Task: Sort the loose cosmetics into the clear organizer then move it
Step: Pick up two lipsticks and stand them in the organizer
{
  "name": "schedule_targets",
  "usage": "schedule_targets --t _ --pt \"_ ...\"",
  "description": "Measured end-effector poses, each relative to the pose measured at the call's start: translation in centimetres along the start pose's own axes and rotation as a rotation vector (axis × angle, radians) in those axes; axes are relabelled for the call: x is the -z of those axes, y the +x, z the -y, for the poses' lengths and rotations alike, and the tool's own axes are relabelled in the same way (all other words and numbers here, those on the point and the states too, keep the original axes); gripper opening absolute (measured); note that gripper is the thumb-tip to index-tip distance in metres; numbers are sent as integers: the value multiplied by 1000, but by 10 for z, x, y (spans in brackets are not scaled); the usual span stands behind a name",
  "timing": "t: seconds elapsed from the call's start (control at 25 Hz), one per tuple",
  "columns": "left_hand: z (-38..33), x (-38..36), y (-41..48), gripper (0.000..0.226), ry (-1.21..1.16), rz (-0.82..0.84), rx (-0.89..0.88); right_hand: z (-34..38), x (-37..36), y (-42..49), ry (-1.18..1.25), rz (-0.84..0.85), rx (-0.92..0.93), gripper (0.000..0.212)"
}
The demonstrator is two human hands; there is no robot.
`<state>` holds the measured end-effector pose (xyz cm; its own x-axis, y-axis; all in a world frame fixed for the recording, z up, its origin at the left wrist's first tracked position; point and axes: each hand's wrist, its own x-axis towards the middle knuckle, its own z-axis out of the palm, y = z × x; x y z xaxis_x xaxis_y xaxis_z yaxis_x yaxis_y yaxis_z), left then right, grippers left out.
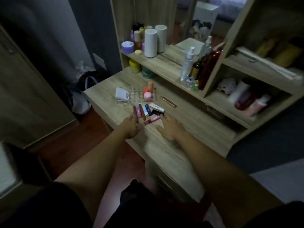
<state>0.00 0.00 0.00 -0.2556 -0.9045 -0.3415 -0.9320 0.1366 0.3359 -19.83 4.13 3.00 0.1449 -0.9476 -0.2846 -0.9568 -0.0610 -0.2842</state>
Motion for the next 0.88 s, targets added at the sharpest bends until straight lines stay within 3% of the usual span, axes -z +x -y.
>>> schedule_targets --t 0.16,0.32,0.52,0.88 --pt "25 -3 21 62 -25 66 7 17 -12 43 -1 37 29 59" --pt "43 1 55 37 -175 74 4 32 -21 103 18 14 1 33" --pt "42 -9 80 24 -351 -63 152 45 -32 141 145 -20 -156 20" --pt "22 -15 101 39 -566 -102 444 41 -42 146 235 46 -228 25"
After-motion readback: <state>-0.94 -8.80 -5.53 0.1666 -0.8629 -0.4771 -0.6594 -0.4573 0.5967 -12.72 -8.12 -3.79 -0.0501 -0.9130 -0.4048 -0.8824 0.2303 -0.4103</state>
